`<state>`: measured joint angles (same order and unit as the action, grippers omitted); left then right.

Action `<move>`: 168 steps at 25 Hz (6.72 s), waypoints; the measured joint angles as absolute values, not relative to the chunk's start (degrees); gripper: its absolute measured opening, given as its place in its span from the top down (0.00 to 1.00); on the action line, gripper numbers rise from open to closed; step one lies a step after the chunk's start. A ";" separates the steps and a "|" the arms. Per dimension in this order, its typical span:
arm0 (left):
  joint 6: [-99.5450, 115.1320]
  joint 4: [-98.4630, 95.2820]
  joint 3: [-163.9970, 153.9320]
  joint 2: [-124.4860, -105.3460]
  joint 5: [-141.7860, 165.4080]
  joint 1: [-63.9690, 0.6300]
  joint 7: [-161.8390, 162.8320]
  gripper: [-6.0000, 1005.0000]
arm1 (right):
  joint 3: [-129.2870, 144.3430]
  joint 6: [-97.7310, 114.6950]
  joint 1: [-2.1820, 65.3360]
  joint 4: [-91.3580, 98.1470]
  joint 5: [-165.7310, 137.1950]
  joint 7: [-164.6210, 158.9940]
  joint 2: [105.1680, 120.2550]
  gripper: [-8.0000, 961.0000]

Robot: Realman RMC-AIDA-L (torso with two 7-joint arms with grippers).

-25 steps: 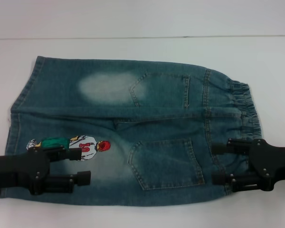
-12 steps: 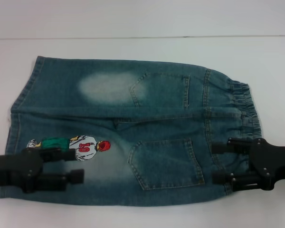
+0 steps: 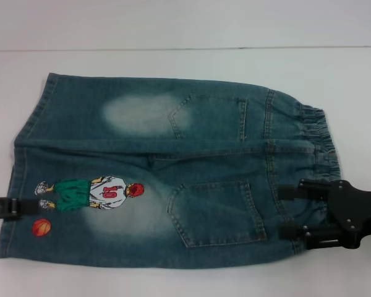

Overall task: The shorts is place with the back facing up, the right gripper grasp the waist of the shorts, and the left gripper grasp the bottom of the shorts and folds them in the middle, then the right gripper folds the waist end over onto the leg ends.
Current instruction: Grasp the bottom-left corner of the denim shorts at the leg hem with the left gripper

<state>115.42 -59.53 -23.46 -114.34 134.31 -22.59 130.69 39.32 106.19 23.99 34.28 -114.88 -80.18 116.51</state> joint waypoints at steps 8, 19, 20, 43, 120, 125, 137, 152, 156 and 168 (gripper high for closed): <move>110.42 -59.43 -22.92 -113.67 145.53 -24.36 135.91 0.10 | 39.28 106.28 23.95 34.09 -114.86 -77.56 116.55 0.05; 107.95 -58.22 -23.83 -113.64 150.47 -25.73 137.84 0.10 | 38.82 105.83 23.67 34.20 -114.78 -77.35 116.63 0.05; 107.31 -58.02 -23.98 -113.67 150.97 -25.81 137.84 0.10 | 38.79 105.83 23.72 34.20 -114.78 -77.34 116.63 0.05; 102.35 -55.48 -27.09 -114.11 156.38 -27.60 137.98 0.10 | 38.67 105.54 23.75 34.19 -114.78 -77.34 116.62 0.05; 101.86 -54.71 -26.47 -114.14 160.56 -29.27 139.47 0.10 | 38.41 104.64 24.21 33.97 -114.82 -76.40 116.71 0.05; 101.45 -54.18 -26.53 -114.22 160.66 -29.27 139.46 0.10 | 38.40 104.33 24.28 33.85 -114.95 -76.37 116.71 0.05; 101.34 -53.12 -26.55 -114.82 160.32 -29.95 139.00 0.10 | 38.41 104.23 24.25 33.73 -114.84 -76.37 116.72 0.05; 101.42 -53.24 -26.54 -115.57 159.80 -31.63 138.67 0.11 | 38.41 104.23 24.17 33.70 -114.78 -76.37 116.81 0.05; 100.96 -53.25 -26.53 -115.62 159.69 -31.62 137.58 0.14 | 38.41 104.19 24.16 33.67 -114.79 -76.27 116.91 0.05; 99.55 -53.17 -26.63 -115.93 159.16 -31.37 135.86 0.38 | 38.41 104.06 24.08 33.57 -114.84 -76.11 117.06 0.05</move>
